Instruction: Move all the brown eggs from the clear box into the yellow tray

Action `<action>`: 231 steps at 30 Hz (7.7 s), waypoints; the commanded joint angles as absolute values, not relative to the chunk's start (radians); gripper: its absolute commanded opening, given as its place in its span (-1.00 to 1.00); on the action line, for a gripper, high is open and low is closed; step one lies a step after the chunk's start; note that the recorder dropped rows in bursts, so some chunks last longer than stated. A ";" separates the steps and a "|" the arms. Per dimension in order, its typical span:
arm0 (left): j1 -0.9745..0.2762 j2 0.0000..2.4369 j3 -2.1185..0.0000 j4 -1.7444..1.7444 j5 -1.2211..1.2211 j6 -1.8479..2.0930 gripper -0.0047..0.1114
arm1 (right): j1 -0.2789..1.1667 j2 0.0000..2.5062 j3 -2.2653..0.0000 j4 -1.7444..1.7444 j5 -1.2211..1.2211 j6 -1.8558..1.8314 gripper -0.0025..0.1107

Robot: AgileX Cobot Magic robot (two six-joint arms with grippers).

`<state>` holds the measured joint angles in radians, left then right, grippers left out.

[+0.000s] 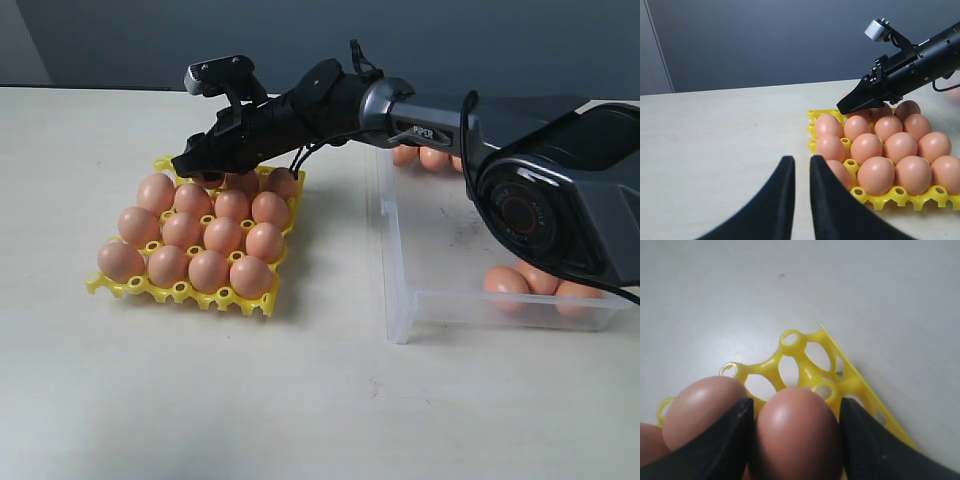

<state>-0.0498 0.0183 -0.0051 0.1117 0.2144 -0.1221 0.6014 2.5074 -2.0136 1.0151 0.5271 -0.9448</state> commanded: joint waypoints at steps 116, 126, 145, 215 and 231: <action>-0.052 0.024 0.000 0.114 0.208 -0.123 -0.71 | 0.599 1.083 -1.417 -0.747 1.221 0.309 -0.88; -0.052 0.024 0.000 0.114 0.208 -0.123 -0.71 | 0.599 0.982 -0.942 -0.797 1.049 0.708 -0.97; -0.052 0.024 0.000 0.114 0.208 -0.123 -0.71 | 0.440 1.066 -1.408 -0.396 1.221 0.144 -0.97; -0.052 0.024 0.000 0.114 0.208 -0.123 -0.71 | 0.665 2.381 -2.246 0.274 0.968 -0.460 -0.37; -0.052 0.024 0.000 0.114 0.208 -0.123 -0.71 | 0.675 2.532 -2.339 0.394 0.868 -0.421 0.01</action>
